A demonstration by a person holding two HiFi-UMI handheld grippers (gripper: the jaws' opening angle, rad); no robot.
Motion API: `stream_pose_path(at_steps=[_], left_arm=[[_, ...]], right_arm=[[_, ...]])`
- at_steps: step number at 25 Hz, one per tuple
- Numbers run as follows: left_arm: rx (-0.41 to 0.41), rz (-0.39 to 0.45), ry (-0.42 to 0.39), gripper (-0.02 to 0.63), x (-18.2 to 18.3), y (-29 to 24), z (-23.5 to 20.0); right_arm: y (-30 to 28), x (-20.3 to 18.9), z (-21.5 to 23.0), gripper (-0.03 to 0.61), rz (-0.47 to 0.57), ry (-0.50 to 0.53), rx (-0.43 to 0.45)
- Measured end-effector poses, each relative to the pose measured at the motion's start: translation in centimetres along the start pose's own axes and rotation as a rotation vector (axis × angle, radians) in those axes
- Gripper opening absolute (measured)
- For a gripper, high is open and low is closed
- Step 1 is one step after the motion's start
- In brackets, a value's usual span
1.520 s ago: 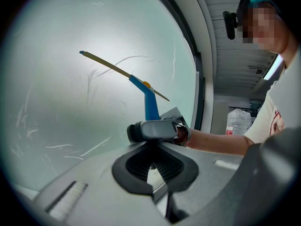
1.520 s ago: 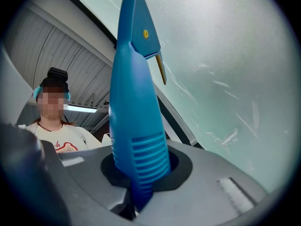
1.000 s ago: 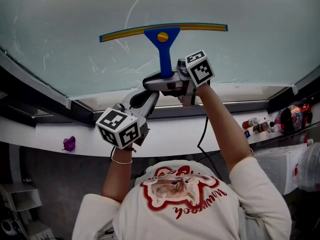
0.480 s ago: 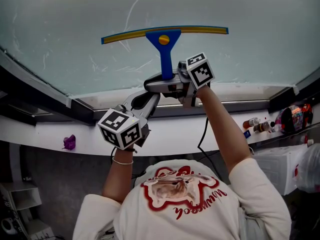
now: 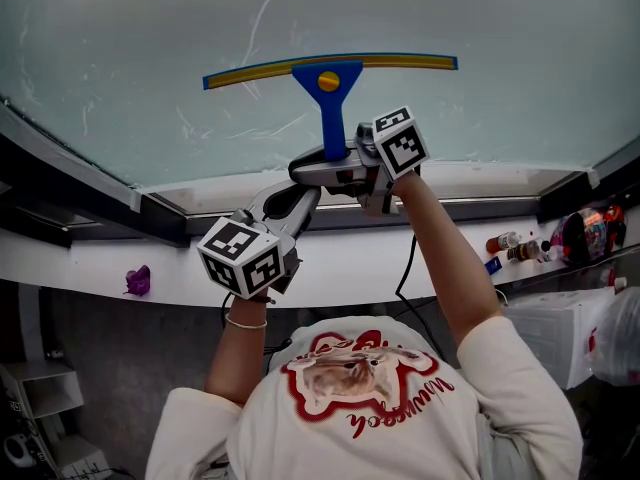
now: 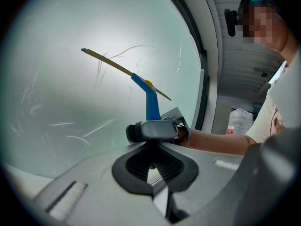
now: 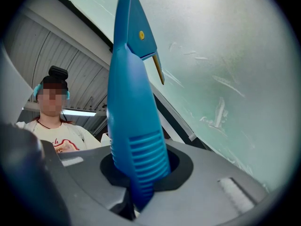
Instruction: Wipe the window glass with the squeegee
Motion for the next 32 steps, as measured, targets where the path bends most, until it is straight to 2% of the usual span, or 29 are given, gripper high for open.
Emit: stream_pose_path(at_steps=[32], left_arm=[[0.008, -0.048, 0.045, 0.002, -2.7, -0.3, -0.7]], right_arm=[[0.0, -2.6, 1.8, 0.067, -0.001, -0.043, 0.010]])
Point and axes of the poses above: the fingertips, and each gripper's own axes: y backward along the fingers, z to its right, x out of its top, the point moved 6 cm from there along y, backward along the fingers, and after that the axes turned 5 degrees about -x, right-handed, at the moved point
